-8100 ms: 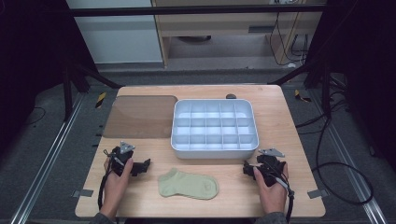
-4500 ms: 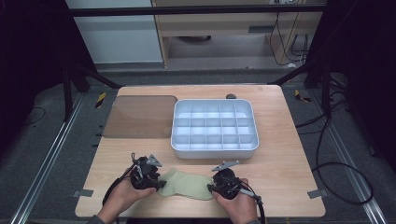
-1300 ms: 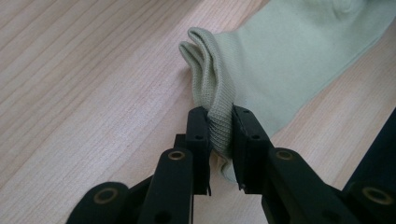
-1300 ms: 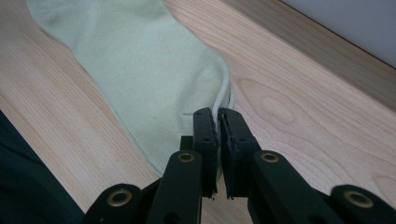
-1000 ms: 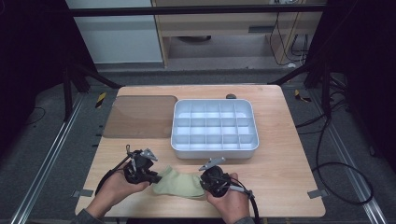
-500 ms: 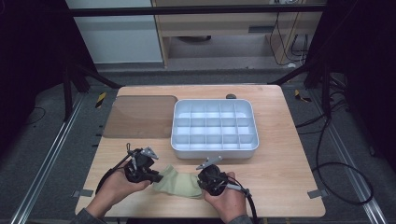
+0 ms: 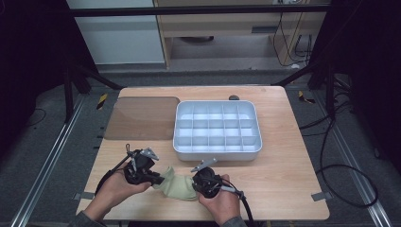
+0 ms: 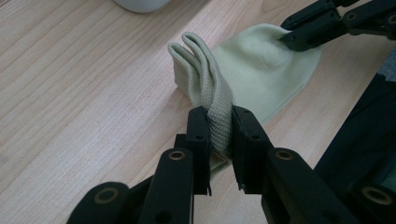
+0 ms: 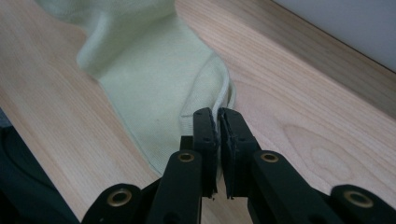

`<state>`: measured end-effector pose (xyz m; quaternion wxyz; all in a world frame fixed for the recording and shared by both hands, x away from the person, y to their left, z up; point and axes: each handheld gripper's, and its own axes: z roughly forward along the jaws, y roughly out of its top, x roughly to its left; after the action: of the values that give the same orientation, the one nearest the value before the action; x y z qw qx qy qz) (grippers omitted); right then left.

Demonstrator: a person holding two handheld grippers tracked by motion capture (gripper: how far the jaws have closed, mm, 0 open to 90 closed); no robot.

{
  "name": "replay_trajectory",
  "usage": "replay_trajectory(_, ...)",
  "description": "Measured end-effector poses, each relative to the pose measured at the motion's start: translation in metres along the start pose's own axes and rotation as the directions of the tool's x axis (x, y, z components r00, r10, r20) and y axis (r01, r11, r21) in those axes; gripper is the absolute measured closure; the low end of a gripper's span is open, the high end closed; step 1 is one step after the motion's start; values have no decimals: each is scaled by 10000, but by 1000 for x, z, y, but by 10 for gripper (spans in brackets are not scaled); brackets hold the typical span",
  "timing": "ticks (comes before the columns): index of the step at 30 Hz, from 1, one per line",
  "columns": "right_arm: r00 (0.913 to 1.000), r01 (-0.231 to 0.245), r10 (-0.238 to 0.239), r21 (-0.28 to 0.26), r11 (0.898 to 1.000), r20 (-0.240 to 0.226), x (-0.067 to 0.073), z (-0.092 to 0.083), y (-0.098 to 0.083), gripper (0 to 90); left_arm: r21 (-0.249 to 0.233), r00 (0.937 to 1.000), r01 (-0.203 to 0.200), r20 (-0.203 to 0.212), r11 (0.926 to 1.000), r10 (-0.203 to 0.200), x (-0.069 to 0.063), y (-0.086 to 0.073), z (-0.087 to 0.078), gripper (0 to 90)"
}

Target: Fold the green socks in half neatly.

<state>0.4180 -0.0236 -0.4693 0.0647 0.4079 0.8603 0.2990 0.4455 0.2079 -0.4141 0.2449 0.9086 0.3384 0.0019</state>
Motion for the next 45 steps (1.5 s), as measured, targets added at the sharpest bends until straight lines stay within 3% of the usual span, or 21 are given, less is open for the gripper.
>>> replay_trajectory(17,9993,-377,377,-407,9985,13,2,8,5,852,84,10000,8,43,10000,-8,-6,7,4,774)
replay_trajectory(26,9993,-374,373,-379,9986,-36,3,11,4,851,134,9994,-238,271,9996,235,-20,15,10,771)
replay_trajectory(35,9991,-428,425,-379,9984,-93,1,13,3,843,373,9990,-441,105,9983,437,-27,21,17,769)
replay_trajectory(41,9992,-387,380,-515,9979,-138,0,10,1,779,416,9990,-442,84,9982,439,-28,23,20,769)
replay_trajectory(45,9989,-451,444,-419,9981,-179,-1,4,-3,656,461,9987,-513,59,9976,511,-28,23,21,769)
